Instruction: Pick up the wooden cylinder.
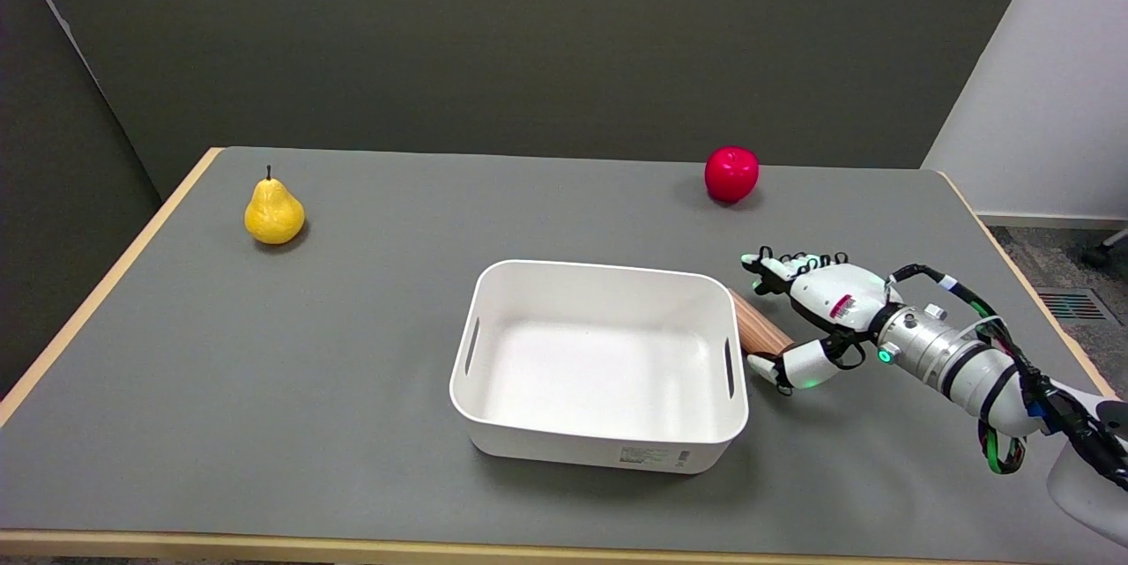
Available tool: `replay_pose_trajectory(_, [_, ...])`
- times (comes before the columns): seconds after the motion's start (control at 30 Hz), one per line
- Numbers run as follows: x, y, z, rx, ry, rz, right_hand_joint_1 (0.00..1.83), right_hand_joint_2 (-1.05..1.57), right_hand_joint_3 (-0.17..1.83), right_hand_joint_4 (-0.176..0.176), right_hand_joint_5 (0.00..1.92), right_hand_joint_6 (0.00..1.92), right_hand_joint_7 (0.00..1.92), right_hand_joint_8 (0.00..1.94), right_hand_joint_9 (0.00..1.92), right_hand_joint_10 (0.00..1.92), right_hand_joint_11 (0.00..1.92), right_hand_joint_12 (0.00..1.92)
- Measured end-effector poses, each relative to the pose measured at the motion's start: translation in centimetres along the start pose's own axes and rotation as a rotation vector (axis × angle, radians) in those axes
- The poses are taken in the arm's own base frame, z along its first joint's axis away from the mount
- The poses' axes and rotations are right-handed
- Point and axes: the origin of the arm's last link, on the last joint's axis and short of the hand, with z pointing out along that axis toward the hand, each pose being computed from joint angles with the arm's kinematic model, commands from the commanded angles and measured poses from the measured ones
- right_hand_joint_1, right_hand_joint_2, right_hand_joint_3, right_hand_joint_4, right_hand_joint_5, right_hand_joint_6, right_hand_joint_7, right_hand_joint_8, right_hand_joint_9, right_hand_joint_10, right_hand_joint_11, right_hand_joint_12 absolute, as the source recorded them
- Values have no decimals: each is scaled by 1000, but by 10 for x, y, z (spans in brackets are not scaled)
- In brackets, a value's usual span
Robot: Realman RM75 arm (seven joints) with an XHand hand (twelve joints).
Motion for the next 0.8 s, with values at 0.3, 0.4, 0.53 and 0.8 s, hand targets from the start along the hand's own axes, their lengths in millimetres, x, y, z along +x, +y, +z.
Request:
replay_pose_trajectory(0.3, [-3,1,2,0,-6,6,697,597,896,-113,9,268,312,578,243,913,165,1384])
replay_pose_trajectory(0.4, [-3,1,3,0,-6,6,757,595,917,-114,22,251,331,595,270,920,164,1391])
replay_pose_trajectory(0.53, [-3,1,4,1,-5,6,847,622,952,-116,61,253,433,677,350,988,182,1401])
replay_pose_trajectory(0.8, [-2,0,6,4,-4,3,926,674,948,-102,132,350,589,958,512,1171,298,1502])
